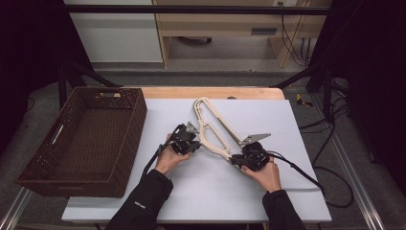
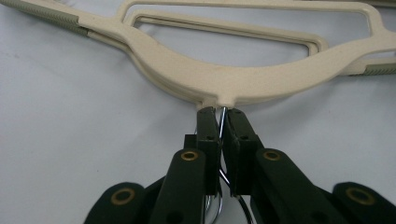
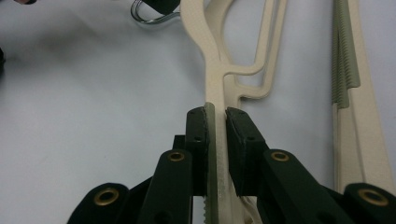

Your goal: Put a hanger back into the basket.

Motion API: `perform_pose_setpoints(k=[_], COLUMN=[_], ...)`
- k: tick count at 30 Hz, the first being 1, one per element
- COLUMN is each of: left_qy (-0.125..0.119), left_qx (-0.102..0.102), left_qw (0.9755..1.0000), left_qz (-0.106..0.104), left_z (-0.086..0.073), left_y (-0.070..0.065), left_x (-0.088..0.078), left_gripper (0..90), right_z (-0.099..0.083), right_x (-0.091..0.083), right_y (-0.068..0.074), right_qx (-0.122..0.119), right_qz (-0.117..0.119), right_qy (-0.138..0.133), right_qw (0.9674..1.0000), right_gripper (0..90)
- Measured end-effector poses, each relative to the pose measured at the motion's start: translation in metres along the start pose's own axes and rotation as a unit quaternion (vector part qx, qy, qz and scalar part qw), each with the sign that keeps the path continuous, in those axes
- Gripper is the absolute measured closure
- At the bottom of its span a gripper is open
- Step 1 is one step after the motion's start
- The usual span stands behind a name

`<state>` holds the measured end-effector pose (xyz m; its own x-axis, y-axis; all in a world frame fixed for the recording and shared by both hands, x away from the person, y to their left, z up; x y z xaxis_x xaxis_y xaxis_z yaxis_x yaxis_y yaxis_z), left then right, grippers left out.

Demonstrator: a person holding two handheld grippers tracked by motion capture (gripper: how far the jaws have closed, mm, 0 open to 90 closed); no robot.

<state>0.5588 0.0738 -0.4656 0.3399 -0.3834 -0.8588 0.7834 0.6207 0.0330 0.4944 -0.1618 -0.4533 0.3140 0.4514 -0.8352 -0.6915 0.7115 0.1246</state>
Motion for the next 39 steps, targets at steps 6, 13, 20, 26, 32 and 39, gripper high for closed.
perform_pose_setpoints(k=[6,13,20,26,32,39], left_qy=[0.014,0.020,0.034,0.037,0.037,0.036], left_qx=[0.011,0.012,0.029,0.031,0.036,0.038], left_qw=[0.9997,0.9996,0.9987,0.9985,0.9981,0.9979], left_qz=[0.014,0.017,0.025,0.027,0.032,0.037], left_z=[0.003,0.005,0.007,0.010,0.011,0.011], left_y=[-0.006,-0.013,-0.022,-0.028,-0.035,-0.038], left_x=[-0.006,-0.012,-0.018,-0.023,-0.022,-0.022], left_gripper=[85.7,85.8,85.9,86.0,85.9,85.9], right_z=[-0.002,0.002,0.018,0.024,0.022,0.019], right_x=[0.004,0.002,0.001,0.016,0.037,0.044], right_y=[0.003,0.002,0.016,0.025,0.025,0.026], right_qx=[0.002,-0.016,-0.065,-0.085,-0.090,-0.107], right_qz=[0.000,-0.021,-0.047,-0.042,-0.054,-0.066], right_qy=[0.013,-0.014,-0.070,-0.051,-0.029,-0.009], right_qw=[0.9999,0.9996,0.9943,0.9942,0.9941,0.9920], right_gripper=[77.1,55.5,43.8,46.7,52.1,73.4])
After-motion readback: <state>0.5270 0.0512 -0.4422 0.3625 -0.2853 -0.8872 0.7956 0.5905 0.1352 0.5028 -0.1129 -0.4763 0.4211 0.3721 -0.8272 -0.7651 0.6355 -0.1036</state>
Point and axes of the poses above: each handheld gripper's, and its own axes: x roughly forward along the jaws, z roughly out of its top, y roughly to its left, the point moved 2 cm from there along x, roughly forward along the jaws, and after that the axes turned 10 degrees about y, right-handed, at the moved point
